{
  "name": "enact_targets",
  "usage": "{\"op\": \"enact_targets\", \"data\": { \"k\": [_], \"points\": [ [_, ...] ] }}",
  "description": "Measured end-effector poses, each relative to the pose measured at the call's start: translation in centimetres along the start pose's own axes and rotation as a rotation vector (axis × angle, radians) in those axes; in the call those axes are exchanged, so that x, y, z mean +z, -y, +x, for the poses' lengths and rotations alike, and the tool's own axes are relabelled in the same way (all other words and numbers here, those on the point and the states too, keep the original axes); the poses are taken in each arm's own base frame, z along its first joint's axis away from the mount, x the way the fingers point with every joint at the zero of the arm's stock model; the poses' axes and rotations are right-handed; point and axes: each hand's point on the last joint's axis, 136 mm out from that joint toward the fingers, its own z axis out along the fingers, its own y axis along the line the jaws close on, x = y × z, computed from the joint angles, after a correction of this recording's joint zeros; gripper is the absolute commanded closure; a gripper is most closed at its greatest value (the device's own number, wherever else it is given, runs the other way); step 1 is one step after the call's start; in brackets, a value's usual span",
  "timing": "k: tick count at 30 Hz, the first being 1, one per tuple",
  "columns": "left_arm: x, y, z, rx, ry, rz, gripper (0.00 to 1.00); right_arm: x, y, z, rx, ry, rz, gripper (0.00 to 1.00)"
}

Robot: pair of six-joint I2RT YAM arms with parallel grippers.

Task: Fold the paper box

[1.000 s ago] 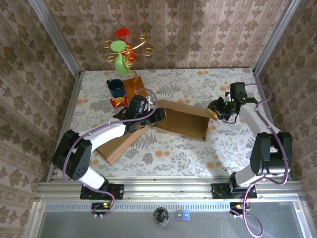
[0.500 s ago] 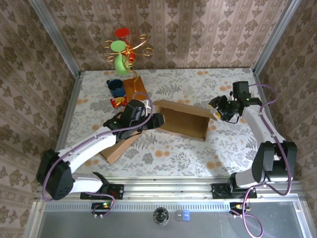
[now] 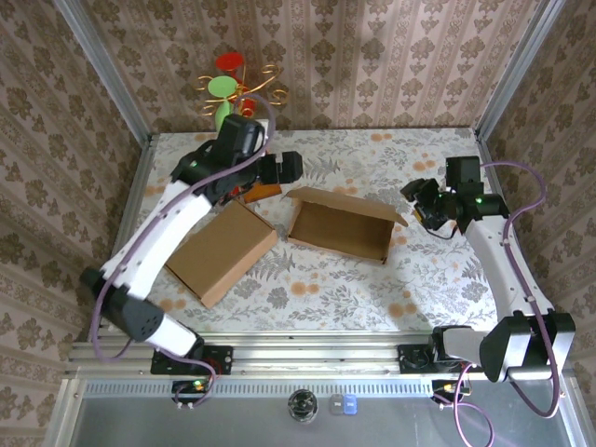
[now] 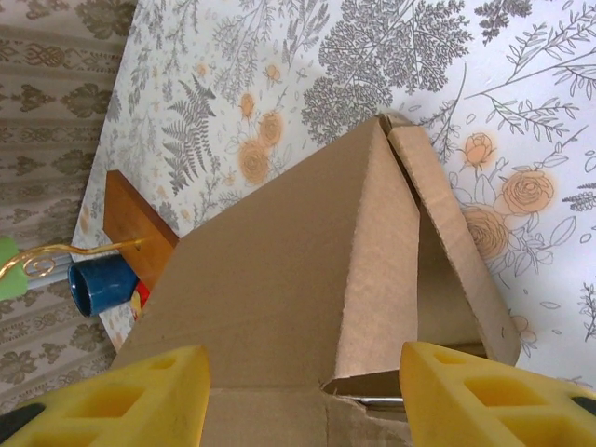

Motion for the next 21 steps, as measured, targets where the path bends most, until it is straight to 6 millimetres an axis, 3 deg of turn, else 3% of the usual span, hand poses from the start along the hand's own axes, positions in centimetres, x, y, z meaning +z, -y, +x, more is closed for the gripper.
{"op": "enact_targets", "data": {
  "k": [4, 6, 14, 21],
  "points": [
    [5.3, -1.3, 2.3, 0.022, -0.146, -0.052, 0.00, -0.1, 0.4, 0.3, 0.002, -0.011, 0.016, 0.42],
    [6.8, -1.7, 3.3, 0.025, -0.189, -0.067, 0.00, -0.3, 0.5, 0.5, 0.002, -0.012, 0.017, 0.42],
    [9.2, -2.4, 5.0, 0.027, -0.226, -0.069, 0.02, -1.3, 0.1, 1.0, -0.011, -0.013, -0.009, 0.42],
    [11.6, -4.3, 10.1, 0.014, -0.335, -0.079, 0.05, -0.2, 0.8, 2.1, -0.020, -0.074, 0.004, 0.42]
  ]
}}
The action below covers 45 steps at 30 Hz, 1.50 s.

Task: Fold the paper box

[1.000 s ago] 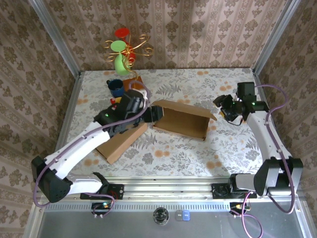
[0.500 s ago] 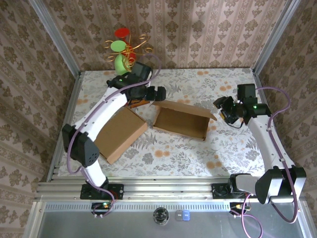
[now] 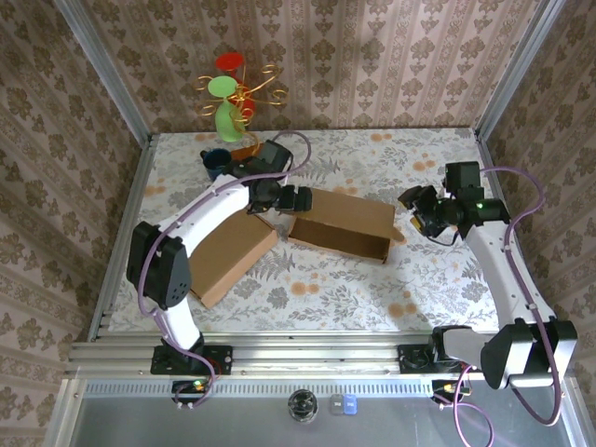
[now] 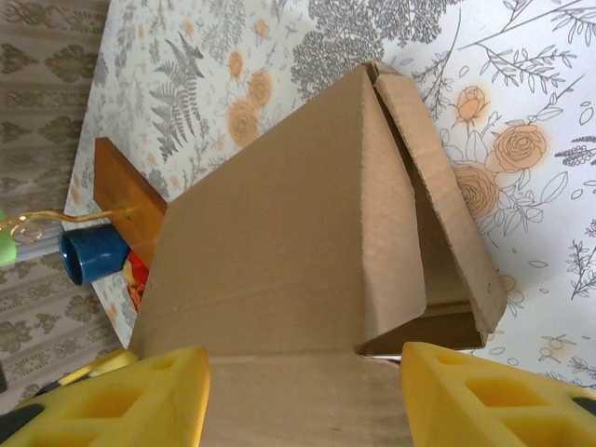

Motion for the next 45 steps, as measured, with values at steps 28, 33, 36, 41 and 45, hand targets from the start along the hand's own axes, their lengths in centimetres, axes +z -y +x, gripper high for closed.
{"op": "enact_targets", "data": {
  "k": [28, 33, 36, 41, 45],
  "points": [
    [1.8, 5.1, 3.5, 0.068, 0.010, 0.099, 0.00, 2.6, 3.9, -2.3, -0.141, 0.007, 0.168, 0.40],
    [-5.8, 4.6, 0.8, 0.170, 0.274, 0.060, 0.00, -1.4, 3.4, -3.8, -0.191, 0.190, 0.170, 0.37],
    [-11.6, 1.8, -2.2, 0.032, 0.522, 0.113, 0.00, -4.7, 3.9, -4.2, -0.198, 0.355, 0.167, 0.26],
    [-14.1, -1.1, -6.9, -0.096, 0.682, 0.132, 0.07, -8.2, 5.3, -4.0, -0.183, 0.522, 0.152, 0.19],
    [-9.4, -1.1, -6.2, -0.135, 0.558, 0.139, 0.32, -6.5, 5.9, -4.0, -0.175, 0.475, 0.178, 0.25]
  ]
}}
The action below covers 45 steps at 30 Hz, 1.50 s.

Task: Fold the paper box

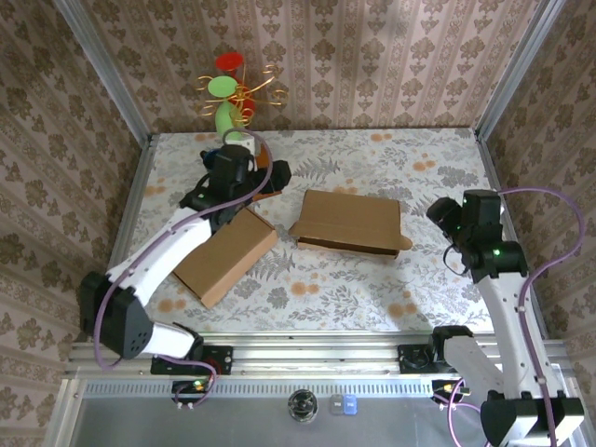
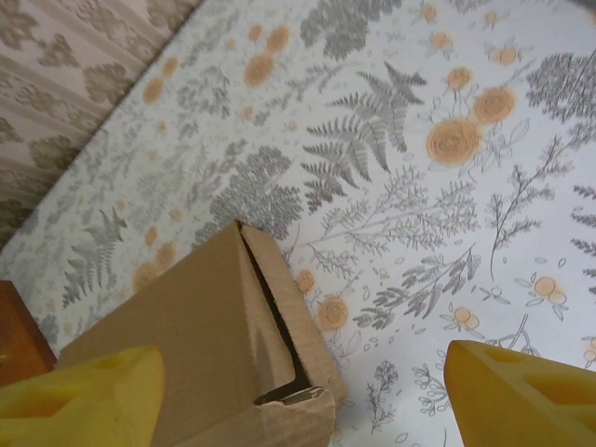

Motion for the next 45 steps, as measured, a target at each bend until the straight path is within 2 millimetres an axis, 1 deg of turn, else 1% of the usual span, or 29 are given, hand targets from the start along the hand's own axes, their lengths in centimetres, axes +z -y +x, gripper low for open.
{"op": "enact_targets", "data": {
  "k": [2, 3, 6, 8, 10, 13, 15, 18, 22, 25, 27, 31, 35, 36, 39, 45],
  "points": [
    [1.9, -1.1, 2.1, -0.023, -0.088, -0.019, 0.33, 1.4, -0.2, 1.3, 0.000, -0.070, 0.000, 0.28],
    [3.0, -2.0, 3.6, -0.045, -0.149, -0.037, 0.34, 2.3, -0.3, 2.2, -0.005, -0.123, 0.003, 0.28],
    [5.3, -4.2, 7.4, -0.091, -0.295, -0.090, 0.30, 4.4, -0.7, 4.7, -0.019, -0.264, 0.005, 0.28],
    [6.0, -4.8, 9.3, -0.098, -0.361, -0.109, 0.28, 5.4, -1.0, 6.4, -0.042, -0.349, 0.000, 0.26],
    [6.3, -4.5, 10.8, -0.086, -0.416, -0.114, 0.27, 6.3, -1.3, 8.1, -0.074, -0.434, -0.010, 0.22],
    [7.0, -3.2, 11.5, -0.055, -0.451, -0.100, 0.27, 7.3, -1.1, 9.8, -0.115, -0.525, -0.012, 0.20],
    [7.4, -2.4, 11.9, -0.039, -0.463, -0.089, 0.27, 7.9, -1.0, 10.6, -0.141, -0.569, -0.006, 0.19],
    [8.1, -1.7, 12.8, -0.018, -0.489, -0.085, 0.27, 8.7, -1.2, 10.8, -0.172, -0.602, -0.013, 0.20],
    [8.4, -1.4, 14.3, 0.005, -0.526, -0.087, 0.29, 9.9, -1.3, 10.3, -0.179, -0.623, -0.015, 0.22],
    [8.5, -1.2, 15.0, 0.013, -0.543, -0.088, 0.30, 11.1, -1.4, 10.3, -0.192, -0.644, -0.012, 0.23],
    [8.5, -1.3, 15.3, 0.017, -0.553, -0.092, 0.29, 11.7, -1.2, 10.7, -0.203, -0.660, -0.008, 0.22],
    [8.4, -1.9, 16.2, 0.015, -0.573, -0.103, 0.29, 12.3, -1.0, 11.2, -0.202, -0.693, -0.010, 0.22],
    [8.2, -2.4, 17.4, 0.011, -0.606, -0.105, 0.32, 13.0, -1.1, 11.1, -0.195, -0.714, -0.023, 0.24],
    [8.2, -2.3, 17.4, 0.012, -0.608, -0.102, 0.33, 13.1, -1.1, 11.1, -0.193, -0.719, -0.025, 0.25],
    [8.3, -1.9, 17.1, 0.023, -0.614, -0.087, 0.40, 13.5, -1.0, 11.4, -0.184, -0.737, -0.023, 0.28],
    [8.5, -2.0, 17.1, 0.015, -0.626, -0.069, 0.46, 14.1, -0.8, 11.8, -0.177, -0.755, -0.023, 0.31]
  ]
}}
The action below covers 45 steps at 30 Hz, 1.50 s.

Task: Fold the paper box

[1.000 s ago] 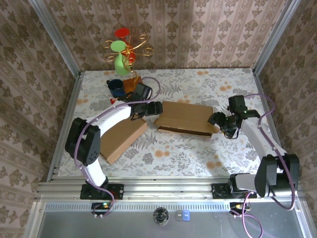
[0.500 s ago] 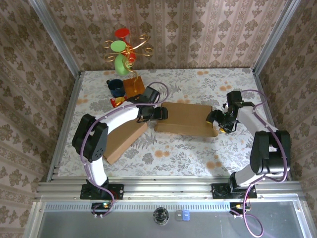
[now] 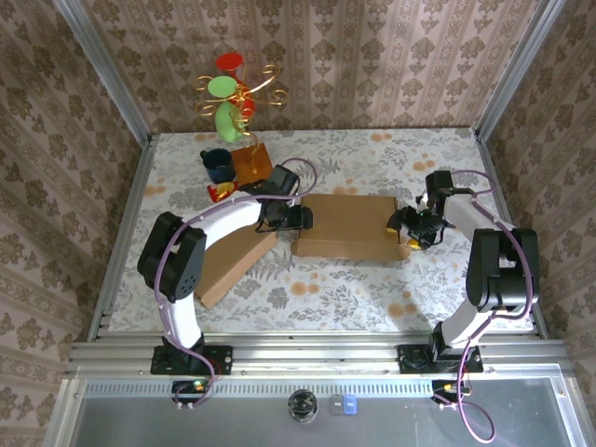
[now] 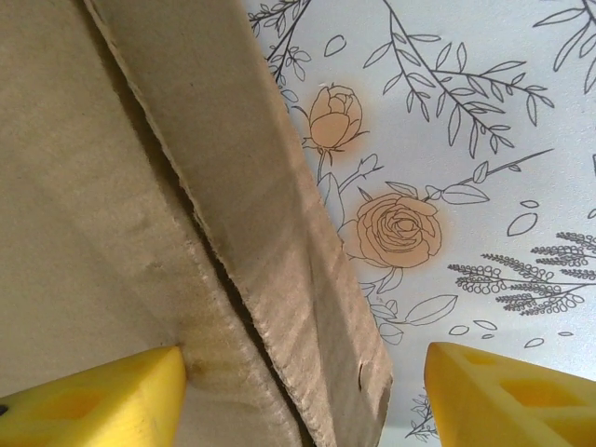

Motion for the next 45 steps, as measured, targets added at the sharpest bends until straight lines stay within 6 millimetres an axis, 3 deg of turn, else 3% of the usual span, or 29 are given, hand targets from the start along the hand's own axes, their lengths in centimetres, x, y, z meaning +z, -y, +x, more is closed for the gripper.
{"op": "enact_targets", "data": {
  "k": [11, 21, 27, 32, 40, 45],
  "points": [
    [0.8, -0.4, 0.7, -0.011, -0.011, 0.038, 0.54, -0.4, 0.2, -0.8, -0.018, 0.009, -0.051, 0.30],
    [0.9, 0.1, -0.7, -0.033, 0.039, 0.108, 0.69, -0.7, 0.3, -2.9, 0.010, 0.041, -0.168, 0.25],
    [0.9, 0.0, -1.2, -0.051, 0.055, 0.129, 0.78, 0.1, 0.2, -4.2, 0.053, 0.040, -0.257, 0.25],
    [1.1, -0.2, -1.6, -0.066, 0.064, 0.145, 0.80, 0.7, 0.0, -3.5, 0.081, 0.020, -0.292, 0.24],
    [1.2, -0.8, -2.3, -0.082, 0.079, 0.153, 0.85, 1.6, 0.7, 0.0, 0.129, 0.050, -0.317, 0.20],
    [1.2, -0.9, -2.4, -0.087, 0.077, 0.160, 0.87, 1.6, 0.4, 0.0, 0.131, 0.084, -0.341, 0.19]
  ]
}}
